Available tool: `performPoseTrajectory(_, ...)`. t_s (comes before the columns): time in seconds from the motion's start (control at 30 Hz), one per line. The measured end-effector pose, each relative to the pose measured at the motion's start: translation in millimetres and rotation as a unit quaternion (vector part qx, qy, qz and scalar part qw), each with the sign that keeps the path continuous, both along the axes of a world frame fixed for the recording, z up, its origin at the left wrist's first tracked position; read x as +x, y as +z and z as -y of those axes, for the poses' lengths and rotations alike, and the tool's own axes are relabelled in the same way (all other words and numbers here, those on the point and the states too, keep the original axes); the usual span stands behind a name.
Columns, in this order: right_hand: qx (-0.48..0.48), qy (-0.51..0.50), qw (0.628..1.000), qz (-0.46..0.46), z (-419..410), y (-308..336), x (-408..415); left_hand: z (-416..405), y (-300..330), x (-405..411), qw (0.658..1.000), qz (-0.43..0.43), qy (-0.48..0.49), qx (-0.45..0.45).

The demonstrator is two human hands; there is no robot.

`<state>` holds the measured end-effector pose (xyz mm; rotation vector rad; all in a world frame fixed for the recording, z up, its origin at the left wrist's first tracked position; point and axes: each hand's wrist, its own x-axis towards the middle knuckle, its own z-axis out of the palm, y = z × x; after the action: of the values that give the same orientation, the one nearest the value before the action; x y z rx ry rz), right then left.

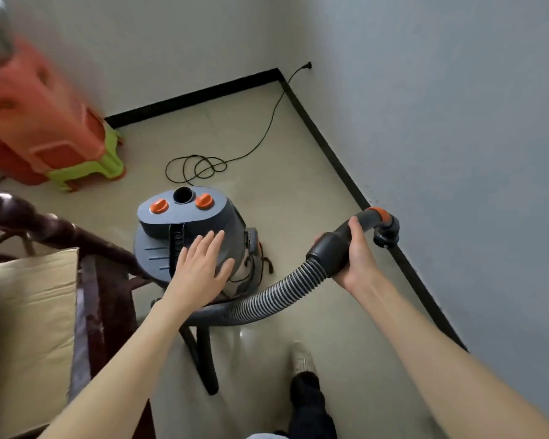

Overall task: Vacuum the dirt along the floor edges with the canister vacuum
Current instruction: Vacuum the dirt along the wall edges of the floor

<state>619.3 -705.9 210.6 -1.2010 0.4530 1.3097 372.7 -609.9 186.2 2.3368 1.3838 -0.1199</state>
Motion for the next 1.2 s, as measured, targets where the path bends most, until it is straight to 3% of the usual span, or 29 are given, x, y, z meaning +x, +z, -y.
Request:
performPoseTrajectory(0.27, -0.014, 0.109, 0.993, 0.038, -80, -26, 5, -55, -36, -25, 0.995, -0.071, 0.068, -0.005)
performPoseTrajectory(0.47, -0.040, 0.170, 0.983, 0.062, -116, -66, -8, -95, -90, -32, 0.979, -0.090, 0.179, -0.027)
performPoseTrajectory(0.6, -0.054, 0.186, 0.978, 0.075, -125, -100, -24, -121, -126, -39, 0.958, -0.022, 0.281, -0.052)
performPoseTrajectory(0.77, -0.083, 0.177, 0.979, 0.062, -117, -122, -38, -122, -149, -42, 0.934, 0.063, 0.340, -0.091)
performPoseTrajectory(1.2, -0.076, 0.149, 0.983, 0.072, -68, -129, -27, -89, -150, -24, 0.938, 0.068, 0.338, -0.045)
